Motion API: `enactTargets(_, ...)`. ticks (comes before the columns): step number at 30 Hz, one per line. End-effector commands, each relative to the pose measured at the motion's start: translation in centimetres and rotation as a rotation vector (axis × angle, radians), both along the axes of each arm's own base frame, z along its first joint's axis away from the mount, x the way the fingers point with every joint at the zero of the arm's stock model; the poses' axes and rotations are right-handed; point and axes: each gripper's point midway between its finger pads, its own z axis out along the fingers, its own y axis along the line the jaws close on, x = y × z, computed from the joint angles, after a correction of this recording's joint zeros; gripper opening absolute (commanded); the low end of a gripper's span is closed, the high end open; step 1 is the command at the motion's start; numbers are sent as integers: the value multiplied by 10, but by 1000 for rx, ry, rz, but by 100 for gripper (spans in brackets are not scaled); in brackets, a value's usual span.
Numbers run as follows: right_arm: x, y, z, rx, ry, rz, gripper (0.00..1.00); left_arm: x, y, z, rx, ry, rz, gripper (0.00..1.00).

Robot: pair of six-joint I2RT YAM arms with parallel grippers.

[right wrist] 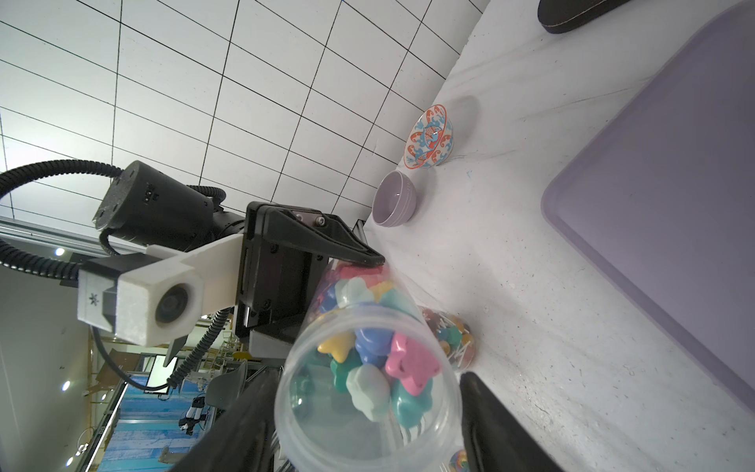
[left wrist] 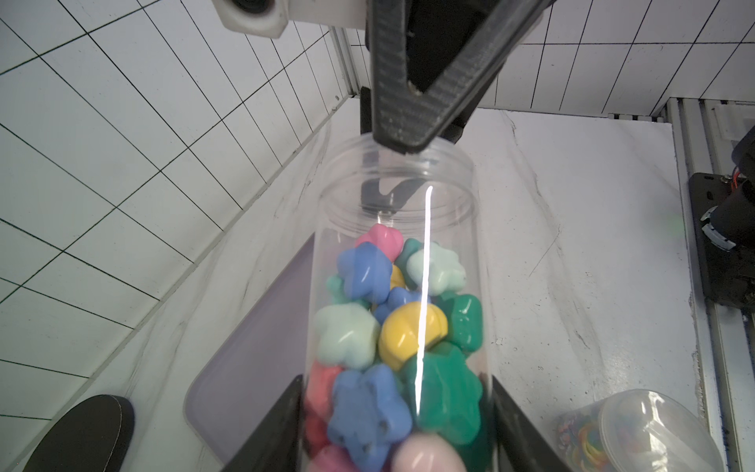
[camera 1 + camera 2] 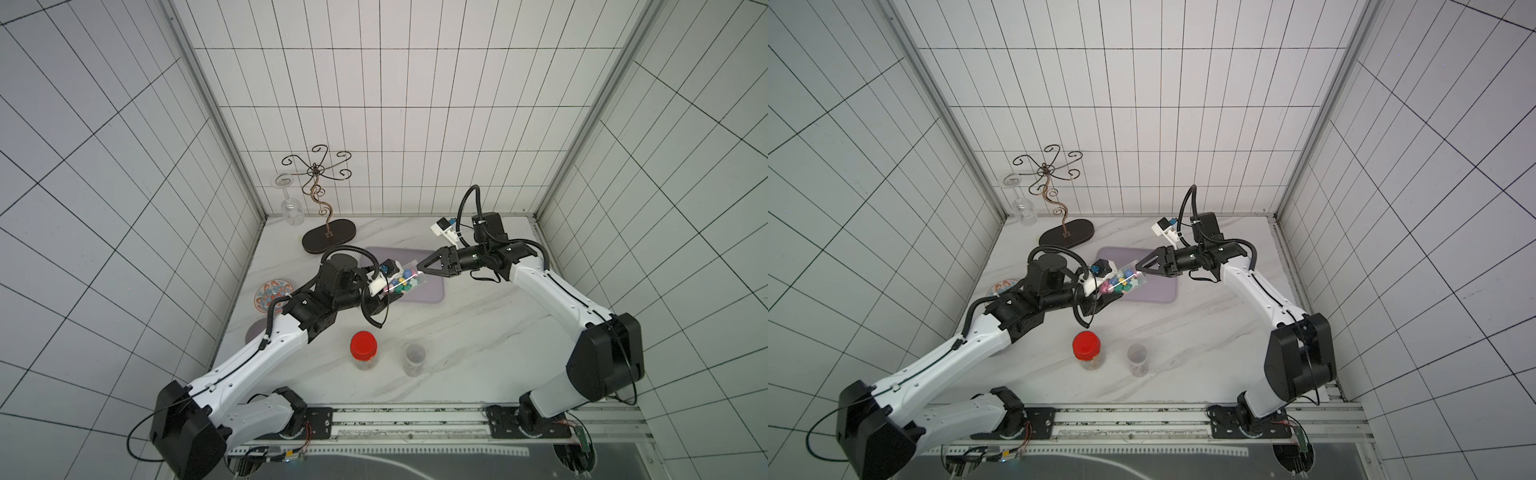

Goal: Pour the candies out of the jar
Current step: Unscrew the lid from the jar.

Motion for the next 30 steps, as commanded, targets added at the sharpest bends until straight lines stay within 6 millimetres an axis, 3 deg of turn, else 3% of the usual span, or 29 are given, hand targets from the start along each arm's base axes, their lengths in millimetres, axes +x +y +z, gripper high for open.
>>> enactTargets(1, -3, 6, 37, 46, -100, 36, 67, 3, -5, 18, -35, -50, -13, 42)
enactTargets(8, -7, 6, 40, 56, -129, 51, 57, 3, -7, 18, -44, -40, -19, 42)
enactTargets(17, -19, 2, 45, 84, -243, 98, 52, -8, -21, 32, -151, 25, -102, 42)
enactTargets(26, -49, -6, 65, 202, -486, 194, 51, -12, -19, 60, -286, 100, -202, 42)
enactTargets(30, -65, -10, 75, 276, -551, 254, 50, -11, -16, 62, -318, 135, -223, 42)
